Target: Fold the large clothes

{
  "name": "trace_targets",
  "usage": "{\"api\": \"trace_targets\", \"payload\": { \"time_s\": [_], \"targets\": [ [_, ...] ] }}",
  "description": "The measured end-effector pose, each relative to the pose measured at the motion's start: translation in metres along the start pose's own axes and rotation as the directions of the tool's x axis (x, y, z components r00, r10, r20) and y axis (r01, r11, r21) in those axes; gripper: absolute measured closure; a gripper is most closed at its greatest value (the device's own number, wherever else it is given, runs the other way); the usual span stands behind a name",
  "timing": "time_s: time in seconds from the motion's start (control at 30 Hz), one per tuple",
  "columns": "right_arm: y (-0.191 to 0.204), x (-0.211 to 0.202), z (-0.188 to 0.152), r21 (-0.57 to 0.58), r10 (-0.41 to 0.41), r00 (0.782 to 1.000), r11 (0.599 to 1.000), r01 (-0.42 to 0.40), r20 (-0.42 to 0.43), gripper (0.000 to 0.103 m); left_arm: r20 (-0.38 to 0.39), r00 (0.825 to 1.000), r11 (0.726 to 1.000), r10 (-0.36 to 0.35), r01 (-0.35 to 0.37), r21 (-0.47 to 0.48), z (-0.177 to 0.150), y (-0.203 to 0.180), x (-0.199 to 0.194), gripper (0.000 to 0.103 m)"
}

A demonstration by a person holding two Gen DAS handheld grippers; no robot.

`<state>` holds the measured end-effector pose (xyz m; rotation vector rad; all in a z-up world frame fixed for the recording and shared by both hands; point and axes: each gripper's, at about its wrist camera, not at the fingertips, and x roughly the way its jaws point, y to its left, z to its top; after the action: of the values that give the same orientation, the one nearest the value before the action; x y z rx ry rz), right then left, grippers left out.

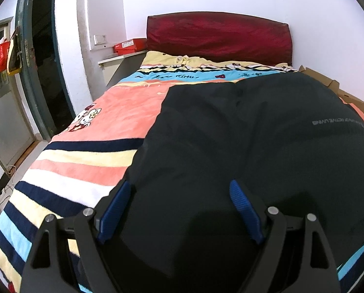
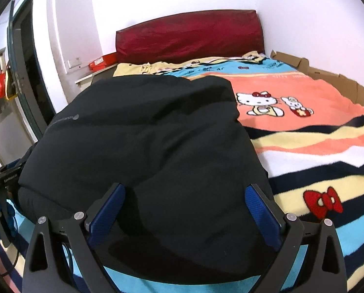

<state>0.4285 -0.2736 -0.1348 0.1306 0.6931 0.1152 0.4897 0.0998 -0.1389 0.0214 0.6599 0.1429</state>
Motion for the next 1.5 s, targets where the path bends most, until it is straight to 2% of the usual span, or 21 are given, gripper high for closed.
{"api": "trace_targets", "payload": {
  "time_s": [0.27, 0.47, 0.9, 1.07, 1.27, 1.4, 1.5],
  "targets": [
    [-0.009, 0.000, -0.005, 0.011, -0.012, 1.000, 1.000, 0.013, -0.025, 0.004, -0.019, 1.000, 1.000, 0.019, -0.019, -0.006, -0.004, -0.002, -0.004, 0.019],
    [-0.010, -0.006, -0.004, 0.013, -0.048, 0.998, 0.999, 0.049, -0.051, 0.003, -0.062, 0.998, 1.000, 0.027, -0.028, -0.002, -0.005, 0.002, -0.014, 0.019],
    [-0.001, -0.061, 0.002, 0.026, -0.020, 0.999, 0.999, 0.021, -0.046, 0.003, -0.128, 0.992, 0.999, 0.010, -0.006, 0.032, -0.015, 0.002, -0.068, 0.020],
    [0.001, -0.081, -0.004, 0.030, -0.003, 0.996, 1.000, 0.006, -0.084, 0.003, -0.167, 0.984, 0.995, 0.059, -0.045, 0.088, -0.025, -0.006, -0.086, 0.020],
    [-0.003, -0.099, -0.003, 0.036, -0.012, 0.997, 0.999, 0.015, -0.082, 0.001, -0.115, 0.986, 0.984, 0.118, -0.101, 0.146, -0.032, -0.007, -0.107, 0.020],
    [-0.010, -0.104, -0.002, 0.010, -0.023, 0.998, 1.000, 0.024, -0.066, 0.001, -0.059, 0.993, 0.987, 0.101, -0.093, 0.128, -0.029, 0.003, -0.114, 0.020],
    [-0.017, -0.106, -0.001, 0.003, -0.002, 0.999, 1.000, 0.002, -0.034, 0.001, -0.033, 0.995, 0.988, 0.097, -0.093, 0.121, -0.026, 0.010, -0.116, 0.020]
  ]
}}
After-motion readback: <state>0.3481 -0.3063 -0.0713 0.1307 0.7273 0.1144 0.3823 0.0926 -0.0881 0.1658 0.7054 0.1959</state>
